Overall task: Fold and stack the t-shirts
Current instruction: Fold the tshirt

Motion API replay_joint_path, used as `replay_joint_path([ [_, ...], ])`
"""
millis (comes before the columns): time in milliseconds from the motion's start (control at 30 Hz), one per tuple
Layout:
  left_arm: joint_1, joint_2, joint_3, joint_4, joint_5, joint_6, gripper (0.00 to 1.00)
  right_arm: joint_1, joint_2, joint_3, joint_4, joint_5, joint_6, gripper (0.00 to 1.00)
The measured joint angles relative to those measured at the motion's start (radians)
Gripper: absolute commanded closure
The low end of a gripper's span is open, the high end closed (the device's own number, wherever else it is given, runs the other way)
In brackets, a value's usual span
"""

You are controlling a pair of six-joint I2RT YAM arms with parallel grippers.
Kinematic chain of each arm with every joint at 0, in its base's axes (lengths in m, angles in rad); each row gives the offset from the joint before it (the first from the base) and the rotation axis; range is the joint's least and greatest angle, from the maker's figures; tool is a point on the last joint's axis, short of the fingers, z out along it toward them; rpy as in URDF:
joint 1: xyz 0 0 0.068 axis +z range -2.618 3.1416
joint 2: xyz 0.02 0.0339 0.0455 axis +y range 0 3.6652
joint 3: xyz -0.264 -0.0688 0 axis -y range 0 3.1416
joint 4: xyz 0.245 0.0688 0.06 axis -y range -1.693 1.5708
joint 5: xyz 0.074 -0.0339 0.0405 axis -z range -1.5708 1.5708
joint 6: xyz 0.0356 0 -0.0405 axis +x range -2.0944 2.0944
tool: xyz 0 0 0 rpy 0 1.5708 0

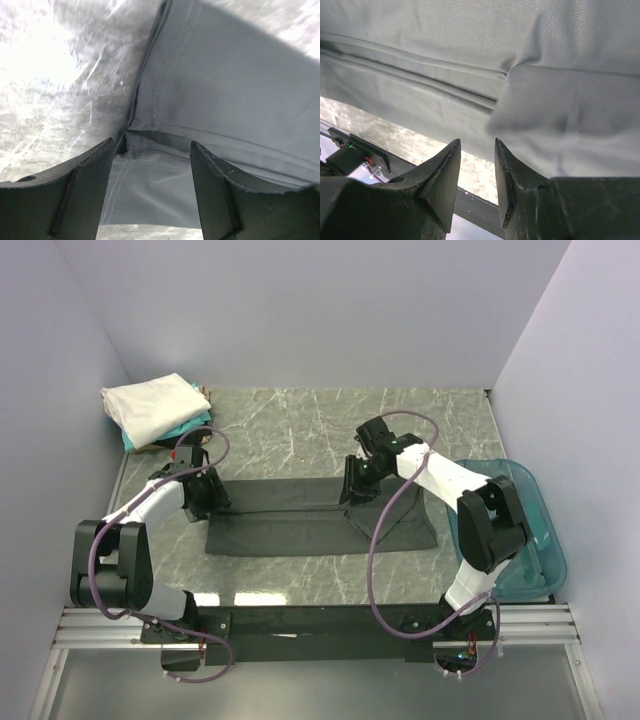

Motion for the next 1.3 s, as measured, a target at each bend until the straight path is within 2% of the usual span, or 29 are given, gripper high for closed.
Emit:
replay_joint_path([
  [200, -0.021, -0.009, 0.093, -0.018, -0.003, -0.003, 0.32, -0.026, -0.072, -0.011, -0.012, 0.016, -0.001, 0.59],
  [400, -0.067, 0.000, 0.171, -0.018, -0.012, -0.006, 0.32, -0.095, -0.120, -0.100, -0.013, 0.045, -0.006, 0.59],
  [633, -0.123, 0.113, 0.200, 0.015, 0.010, -0.033, 0.32, -0.175, -0.119, -0.181, -0.011, 0.094, -0.013, 0.59],
  [1000, -0.127, 0.255, 0.190, 0.093, 0.060, -0.047, 0.32, -0.219, 0.020, -0.205, 0.035, 0.137, -0.019, 0.59],
  [1300, -0.130, 0.258, 0.187, 0.102, 0.031, -0.046, 0.32, -0.237, 0.116, -0.074, -0.055, 0.193, -0.030, 0.59],
])
